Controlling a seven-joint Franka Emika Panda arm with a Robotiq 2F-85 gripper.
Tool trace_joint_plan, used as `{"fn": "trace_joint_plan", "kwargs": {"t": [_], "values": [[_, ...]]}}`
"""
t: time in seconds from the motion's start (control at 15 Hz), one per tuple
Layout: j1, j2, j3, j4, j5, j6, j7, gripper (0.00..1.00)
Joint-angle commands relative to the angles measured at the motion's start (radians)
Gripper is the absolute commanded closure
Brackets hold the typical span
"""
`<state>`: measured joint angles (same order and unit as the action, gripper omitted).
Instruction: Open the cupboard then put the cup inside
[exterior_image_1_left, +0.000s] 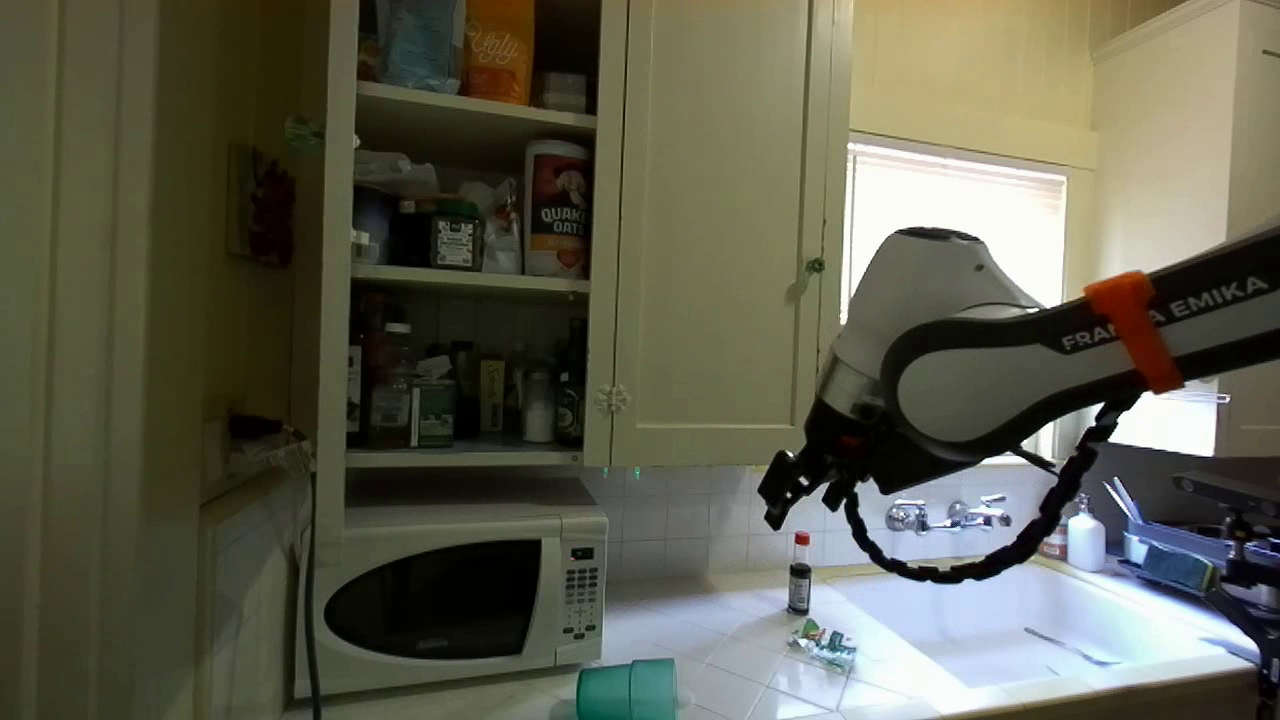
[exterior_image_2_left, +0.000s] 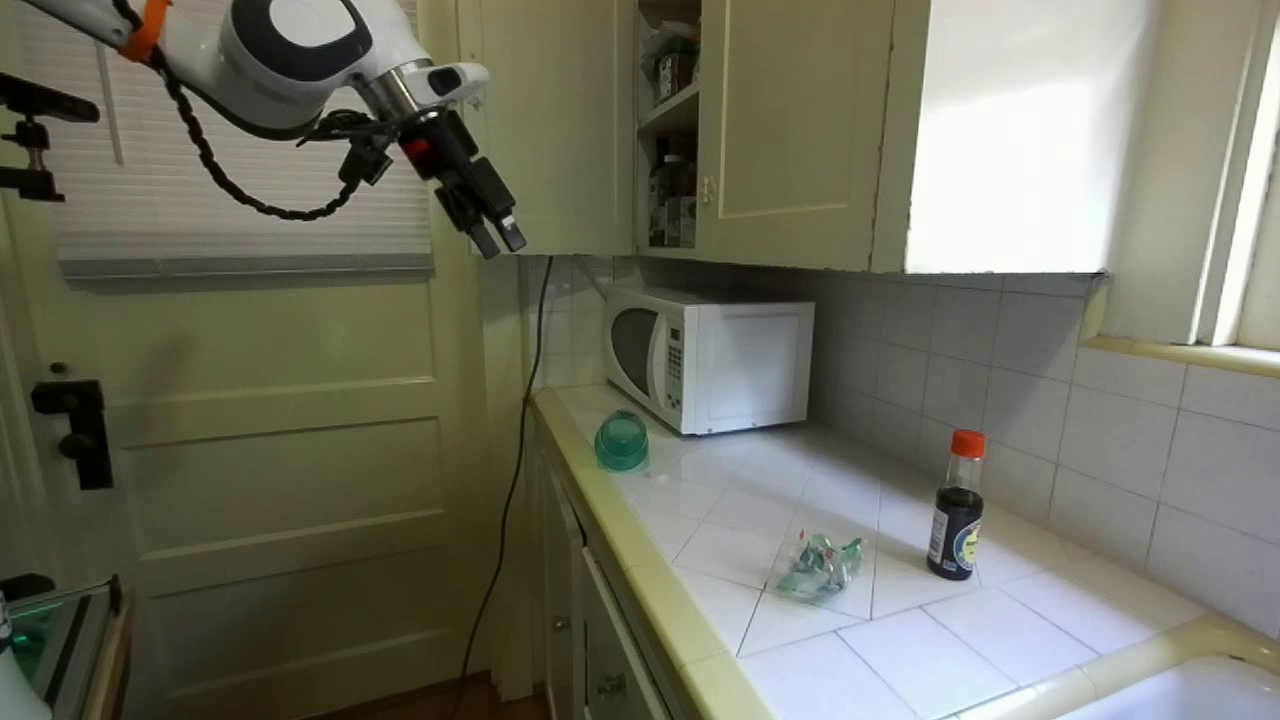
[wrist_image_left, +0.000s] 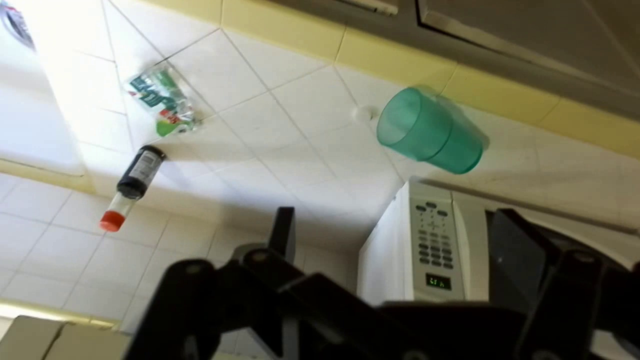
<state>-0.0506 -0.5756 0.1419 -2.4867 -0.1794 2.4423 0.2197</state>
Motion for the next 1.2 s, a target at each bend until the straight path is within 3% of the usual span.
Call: {"fn": "trace_joint_plan", "kwargs": {"t": [0.0, 0.13, 1.13], "values": [[-0.035, -0.064, -0.02, 0.042, -0.008, -0.033, 0.001, 0.0], [-0.025, -0.079, -0.05, 0.078, 0.019, -0.044, -0.033, 0.0], [-0.035, -0.063, -0.037, 0.08, 0.006, -0.015, -0.018, 0.0]]}}
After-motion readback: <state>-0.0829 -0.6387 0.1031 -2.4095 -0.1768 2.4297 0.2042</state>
